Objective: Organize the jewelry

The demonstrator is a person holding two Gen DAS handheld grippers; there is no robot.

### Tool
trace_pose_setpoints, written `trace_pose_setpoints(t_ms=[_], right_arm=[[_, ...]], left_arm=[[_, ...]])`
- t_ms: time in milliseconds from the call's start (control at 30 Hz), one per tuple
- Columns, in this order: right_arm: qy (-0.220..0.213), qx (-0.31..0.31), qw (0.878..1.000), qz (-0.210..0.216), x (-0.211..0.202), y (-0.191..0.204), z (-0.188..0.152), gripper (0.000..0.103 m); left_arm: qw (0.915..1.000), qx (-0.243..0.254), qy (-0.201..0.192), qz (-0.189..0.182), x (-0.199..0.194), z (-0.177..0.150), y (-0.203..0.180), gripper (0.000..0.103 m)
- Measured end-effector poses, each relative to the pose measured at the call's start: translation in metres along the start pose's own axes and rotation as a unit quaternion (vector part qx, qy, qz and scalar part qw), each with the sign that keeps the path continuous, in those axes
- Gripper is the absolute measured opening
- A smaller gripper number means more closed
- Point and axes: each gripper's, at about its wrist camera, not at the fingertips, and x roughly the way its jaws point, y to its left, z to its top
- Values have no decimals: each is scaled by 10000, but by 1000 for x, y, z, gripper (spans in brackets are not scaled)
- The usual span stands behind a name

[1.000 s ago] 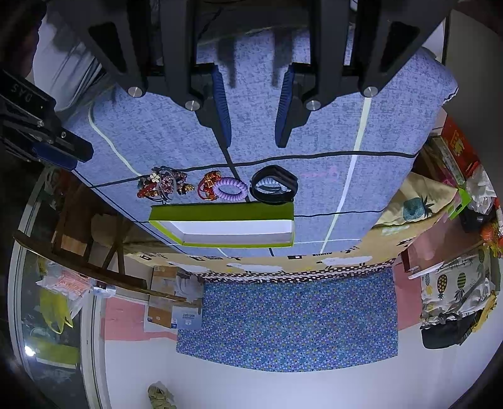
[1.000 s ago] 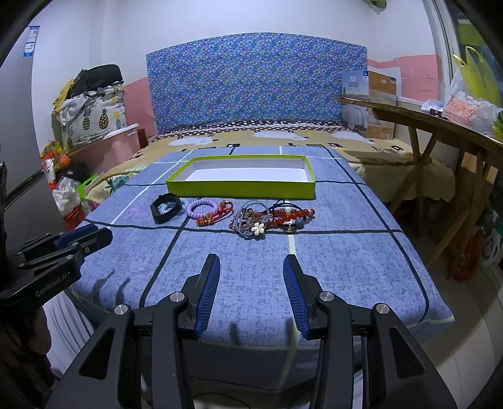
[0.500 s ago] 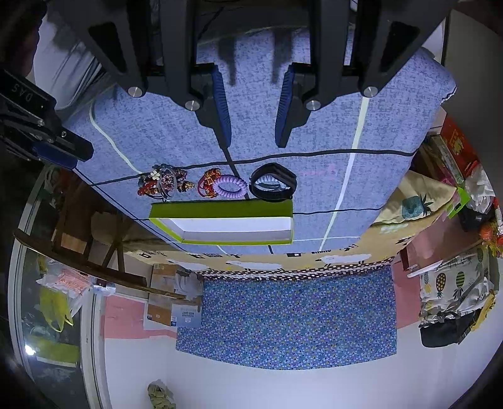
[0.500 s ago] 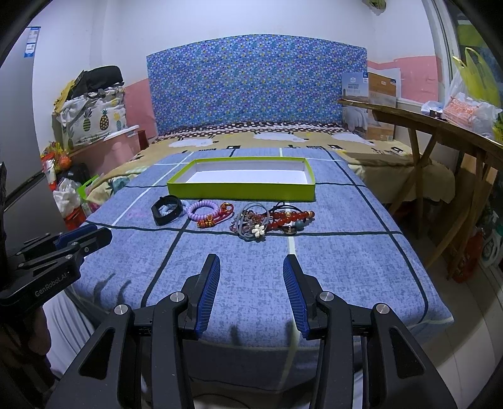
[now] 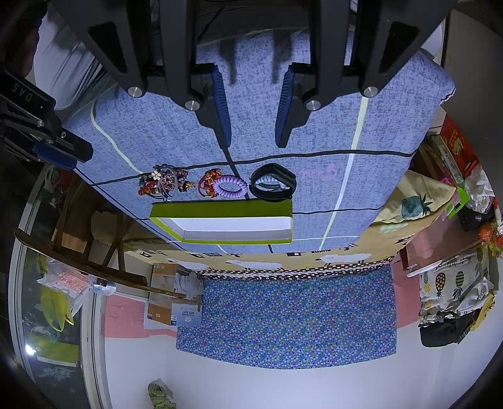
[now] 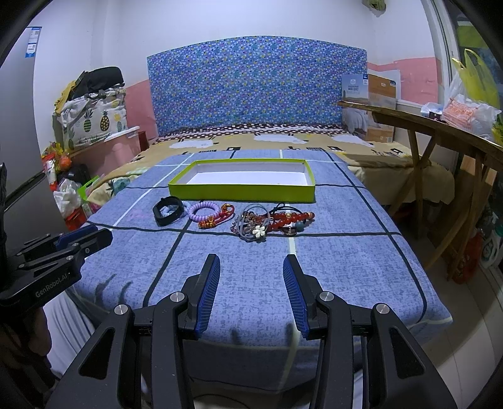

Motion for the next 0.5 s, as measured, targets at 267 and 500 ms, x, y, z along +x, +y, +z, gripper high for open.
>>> trace_pose_setpoints(t_ms=[267,500], right_arm=[[-13,-4,10000,-1,1,1,-1,43],[-8,0,10000,1,0,0,-1,43]], left_arm=[[10000,3,-2,-6,0,-1,1,31],[10000,2,-3,1,1,-1,2,31]])
